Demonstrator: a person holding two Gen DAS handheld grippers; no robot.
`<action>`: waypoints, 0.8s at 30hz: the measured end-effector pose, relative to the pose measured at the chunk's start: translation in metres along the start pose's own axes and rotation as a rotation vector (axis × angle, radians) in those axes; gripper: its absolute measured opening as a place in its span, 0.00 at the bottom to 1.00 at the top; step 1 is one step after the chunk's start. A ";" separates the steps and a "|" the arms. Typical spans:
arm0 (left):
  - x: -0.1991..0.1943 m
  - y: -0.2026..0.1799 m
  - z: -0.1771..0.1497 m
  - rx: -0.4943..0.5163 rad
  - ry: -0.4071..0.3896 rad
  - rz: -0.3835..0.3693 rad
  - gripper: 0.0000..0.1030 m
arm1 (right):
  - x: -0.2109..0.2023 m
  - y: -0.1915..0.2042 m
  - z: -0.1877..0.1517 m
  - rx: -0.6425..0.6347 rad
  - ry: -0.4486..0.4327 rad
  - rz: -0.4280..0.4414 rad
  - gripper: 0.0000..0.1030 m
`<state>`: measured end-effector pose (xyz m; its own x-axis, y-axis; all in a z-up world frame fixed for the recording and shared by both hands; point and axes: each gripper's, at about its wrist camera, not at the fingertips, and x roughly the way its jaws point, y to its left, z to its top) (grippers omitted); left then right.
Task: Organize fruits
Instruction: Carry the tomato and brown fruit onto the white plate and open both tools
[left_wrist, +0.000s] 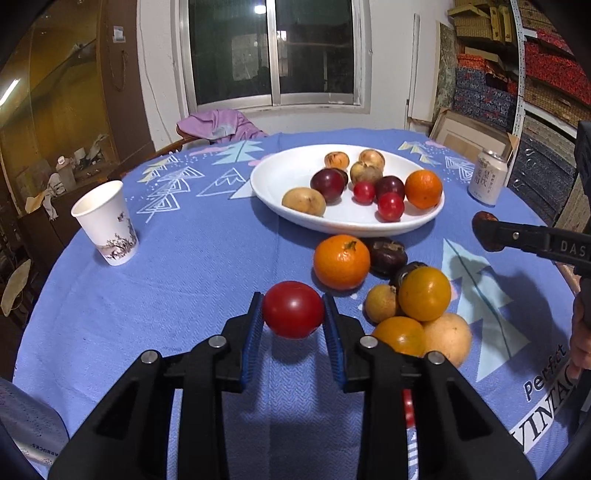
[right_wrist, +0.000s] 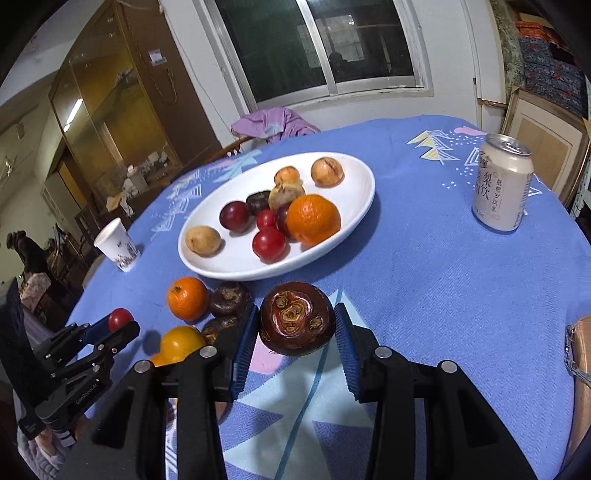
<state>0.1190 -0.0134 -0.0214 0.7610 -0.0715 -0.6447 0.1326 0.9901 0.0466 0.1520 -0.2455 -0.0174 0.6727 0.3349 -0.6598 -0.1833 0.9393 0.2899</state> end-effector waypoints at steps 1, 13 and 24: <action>-0.003 -0.001 0.000 0.004 -0.012 0.010 0.30 | -0.003 0.000 0.000 0.004 -0.008 0.008 0.41; -0.024 -0.011 0.001 0.043 -0.079 0.062 0.30 | -0.028 0.028 -0.014 -0.053 -0.054 0.070 0.41; -0.022 -0.010 0.058 0.057 -0.133 0.094 0.30 | -0.052 0.035 0.035 -0.074 -0.141 0.069 0.41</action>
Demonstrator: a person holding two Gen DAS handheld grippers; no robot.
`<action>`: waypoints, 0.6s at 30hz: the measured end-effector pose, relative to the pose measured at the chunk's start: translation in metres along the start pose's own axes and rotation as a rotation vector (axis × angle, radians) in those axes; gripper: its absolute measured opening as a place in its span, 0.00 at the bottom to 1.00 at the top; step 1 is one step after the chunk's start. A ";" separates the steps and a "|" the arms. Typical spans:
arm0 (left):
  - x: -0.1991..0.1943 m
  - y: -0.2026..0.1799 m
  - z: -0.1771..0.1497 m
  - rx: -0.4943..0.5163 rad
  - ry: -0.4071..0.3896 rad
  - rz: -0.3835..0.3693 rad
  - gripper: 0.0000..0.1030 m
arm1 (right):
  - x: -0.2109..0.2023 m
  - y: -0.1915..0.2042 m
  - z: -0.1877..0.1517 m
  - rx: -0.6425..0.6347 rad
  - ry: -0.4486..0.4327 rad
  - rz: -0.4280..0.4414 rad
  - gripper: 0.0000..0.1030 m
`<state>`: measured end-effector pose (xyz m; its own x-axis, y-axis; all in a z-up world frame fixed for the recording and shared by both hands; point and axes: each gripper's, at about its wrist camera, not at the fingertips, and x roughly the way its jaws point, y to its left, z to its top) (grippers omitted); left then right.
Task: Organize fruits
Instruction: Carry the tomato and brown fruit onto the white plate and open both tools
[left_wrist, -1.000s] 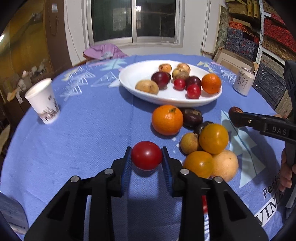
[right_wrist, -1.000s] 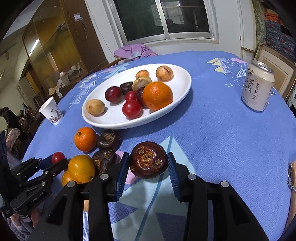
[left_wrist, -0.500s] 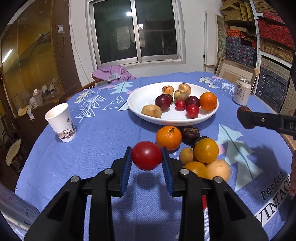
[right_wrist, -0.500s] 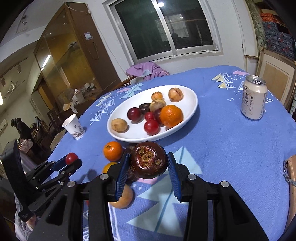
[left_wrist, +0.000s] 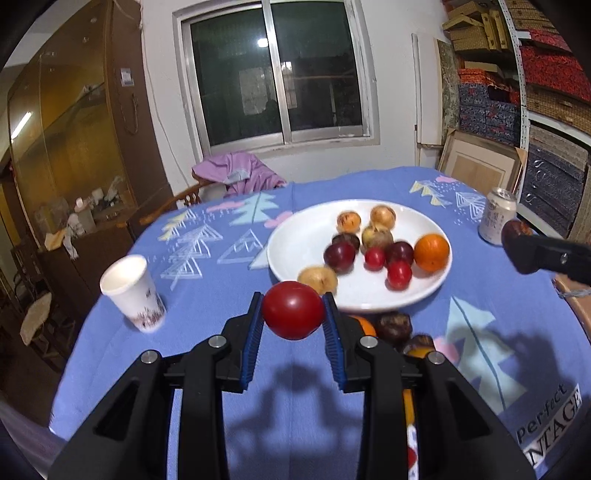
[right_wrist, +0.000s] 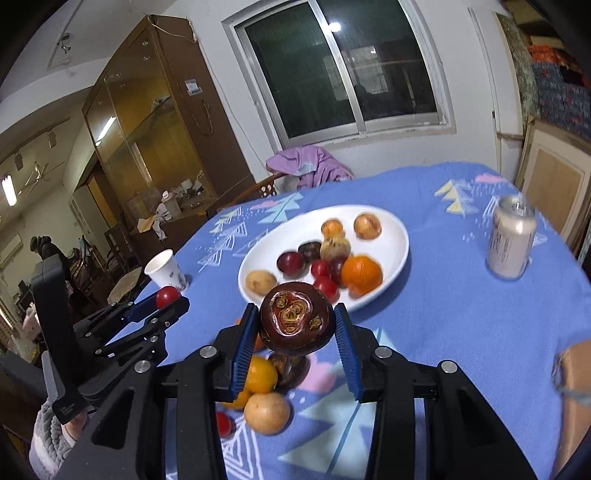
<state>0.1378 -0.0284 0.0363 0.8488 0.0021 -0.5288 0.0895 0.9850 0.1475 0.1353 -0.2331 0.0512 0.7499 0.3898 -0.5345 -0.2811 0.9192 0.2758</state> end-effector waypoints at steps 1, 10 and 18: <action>0.002 0.000 0.009 0.003 -0.009 0.003 0.30 | -0.001 0.000 0.009 -0.004 -0.013 -0.005 0.41; 0.040 0.021 0.074 -0.155 -0.023 -0.061 0.30 | 0.033 -0.015 0.068 0.070 -0.071 0.020 0.41; 0.117 0.018 0.078 -0.201 0.098 -0.105 0.30 | 0.128 0.000 0.037 0.015 0.175 0.073 0.41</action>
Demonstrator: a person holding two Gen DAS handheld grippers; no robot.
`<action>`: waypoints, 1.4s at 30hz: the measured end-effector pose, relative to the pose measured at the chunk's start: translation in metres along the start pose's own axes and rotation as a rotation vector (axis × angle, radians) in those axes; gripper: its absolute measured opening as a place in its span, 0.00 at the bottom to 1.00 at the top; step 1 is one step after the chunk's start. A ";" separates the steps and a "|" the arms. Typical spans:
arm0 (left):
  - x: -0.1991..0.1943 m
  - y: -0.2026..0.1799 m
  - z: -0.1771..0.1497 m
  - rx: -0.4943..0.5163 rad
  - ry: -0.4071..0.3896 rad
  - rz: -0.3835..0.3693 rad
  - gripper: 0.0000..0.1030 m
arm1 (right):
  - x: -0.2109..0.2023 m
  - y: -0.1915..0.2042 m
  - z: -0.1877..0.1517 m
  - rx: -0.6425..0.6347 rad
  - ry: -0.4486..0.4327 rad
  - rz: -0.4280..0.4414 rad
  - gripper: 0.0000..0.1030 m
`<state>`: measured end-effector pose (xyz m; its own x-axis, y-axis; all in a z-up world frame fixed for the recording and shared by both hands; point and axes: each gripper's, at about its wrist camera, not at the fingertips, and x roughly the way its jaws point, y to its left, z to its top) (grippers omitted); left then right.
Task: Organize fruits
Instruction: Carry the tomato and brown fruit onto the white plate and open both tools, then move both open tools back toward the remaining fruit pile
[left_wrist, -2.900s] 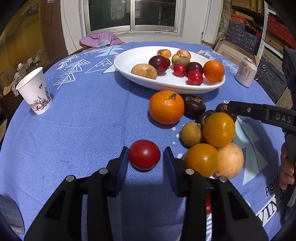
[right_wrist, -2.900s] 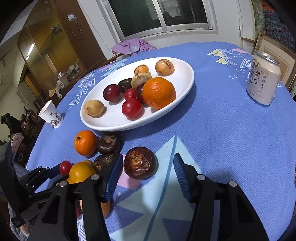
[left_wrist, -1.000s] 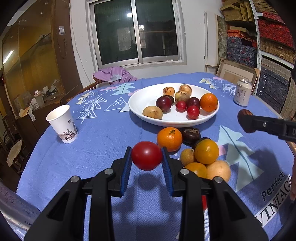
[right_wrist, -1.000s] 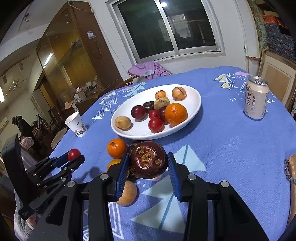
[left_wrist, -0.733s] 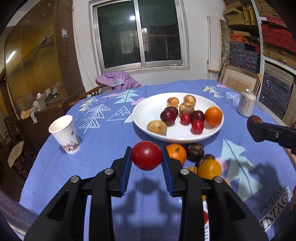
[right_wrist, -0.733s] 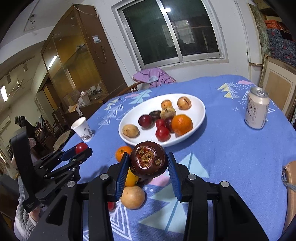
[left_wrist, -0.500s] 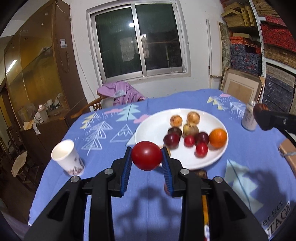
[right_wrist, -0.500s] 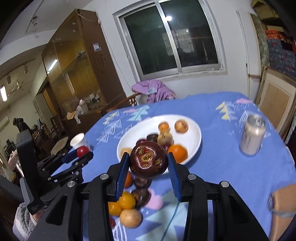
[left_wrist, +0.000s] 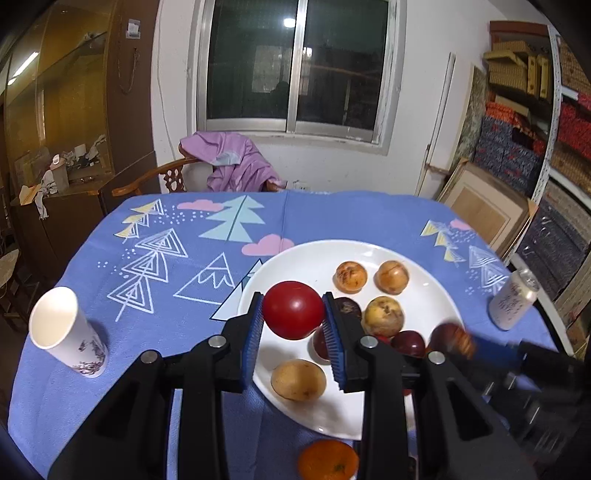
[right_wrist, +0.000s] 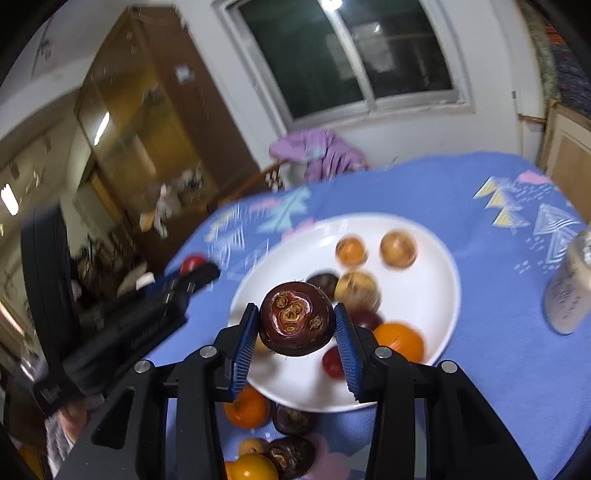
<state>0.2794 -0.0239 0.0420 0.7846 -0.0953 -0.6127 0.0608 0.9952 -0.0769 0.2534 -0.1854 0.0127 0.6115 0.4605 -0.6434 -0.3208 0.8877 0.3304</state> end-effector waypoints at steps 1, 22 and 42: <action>0.008 0.001 -0.002 -0.003 0.014 -0.001 0.30 | 0.007 0.004 -0.004 -0.017 0.018 -0.003 0.41; 0.029 0.012 -0.005 -0.041 0.049 -0.022 0.73 | 0.006 0.029 -0.016 -0.096 0.001 -0.054 0.49; -0.110 0.009 -0.119 0.007 -0.003 0.042 0.86 | -0.113 -0.024 -0.091 0.183 -0.142 -0.013 0.79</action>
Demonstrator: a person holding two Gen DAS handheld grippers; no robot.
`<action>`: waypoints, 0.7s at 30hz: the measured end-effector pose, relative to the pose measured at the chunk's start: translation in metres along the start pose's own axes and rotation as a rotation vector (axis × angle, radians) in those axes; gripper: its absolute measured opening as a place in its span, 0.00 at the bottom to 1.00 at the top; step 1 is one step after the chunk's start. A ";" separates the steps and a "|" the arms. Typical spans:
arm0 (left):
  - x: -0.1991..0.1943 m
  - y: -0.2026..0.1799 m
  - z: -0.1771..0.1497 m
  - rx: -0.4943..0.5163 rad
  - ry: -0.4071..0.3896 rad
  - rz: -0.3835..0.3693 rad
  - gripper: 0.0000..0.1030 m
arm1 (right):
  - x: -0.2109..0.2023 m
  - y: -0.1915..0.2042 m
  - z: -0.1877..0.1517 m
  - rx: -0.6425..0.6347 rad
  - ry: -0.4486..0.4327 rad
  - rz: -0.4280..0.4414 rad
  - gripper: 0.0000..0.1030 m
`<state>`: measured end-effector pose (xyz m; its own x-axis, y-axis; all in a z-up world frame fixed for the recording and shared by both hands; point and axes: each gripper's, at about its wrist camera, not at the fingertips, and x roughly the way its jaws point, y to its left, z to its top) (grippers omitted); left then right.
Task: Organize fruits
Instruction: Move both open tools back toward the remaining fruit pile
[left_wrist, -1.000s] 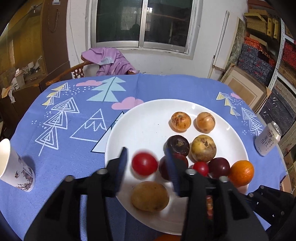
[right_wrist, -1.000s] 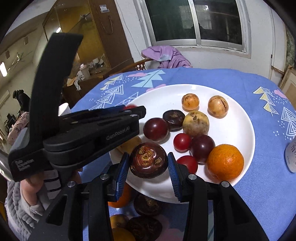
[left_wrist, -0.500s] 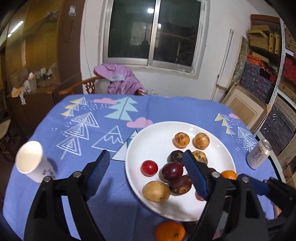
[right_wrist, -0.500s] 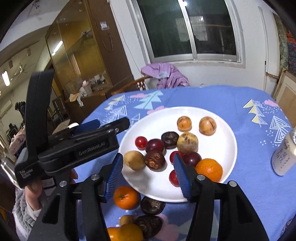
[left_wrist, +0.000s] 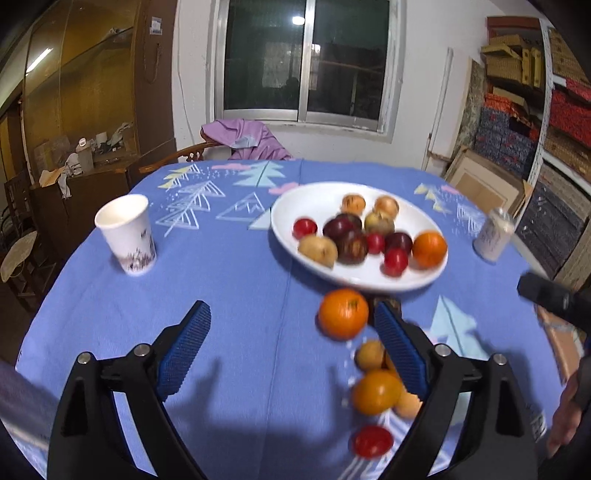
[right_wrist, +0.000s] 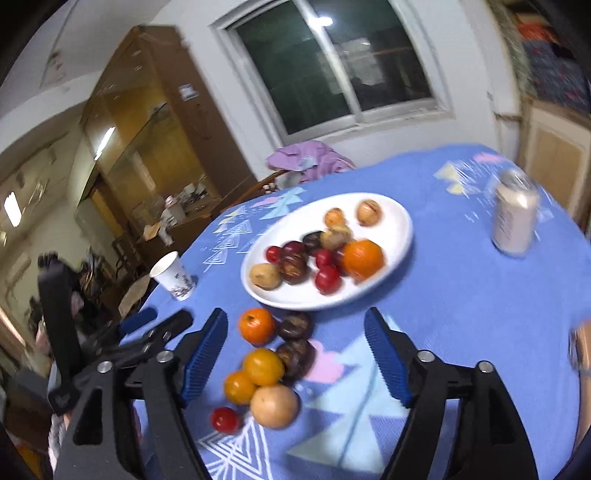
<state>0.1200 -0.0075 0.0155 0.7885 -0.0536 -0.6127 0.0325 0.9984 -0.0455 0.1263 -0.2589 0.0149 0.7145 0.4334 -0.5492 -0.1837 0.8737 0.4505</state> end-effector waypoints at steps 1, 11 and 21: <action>-0.002 -0.005 -0.008 0.018 0.001 0.007 0.86 | -0.001 -0.010 0.000 0.048 0.003 0.015 0.79; -0.002 -0.070 -0.028 0.242 -0.051 -0.007 0.91 | -0.006 -0.035 0.002 0.166 -0.021 0.041 0.81; -0.003 -0.093 -0.033 0.301 -0.049 -0.136 0.75 | -0.008 -0.036 0.003 0.177 -0.023 0.026 0.87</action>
<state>0.0948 -0.1004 -0.0045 0.7930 -0.1931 -0.5779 0.3135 0.9426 0.1153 0.1299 -0.2947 0.0051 0.7270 0.4481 -0.5202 -0.0820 0.8089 0.5822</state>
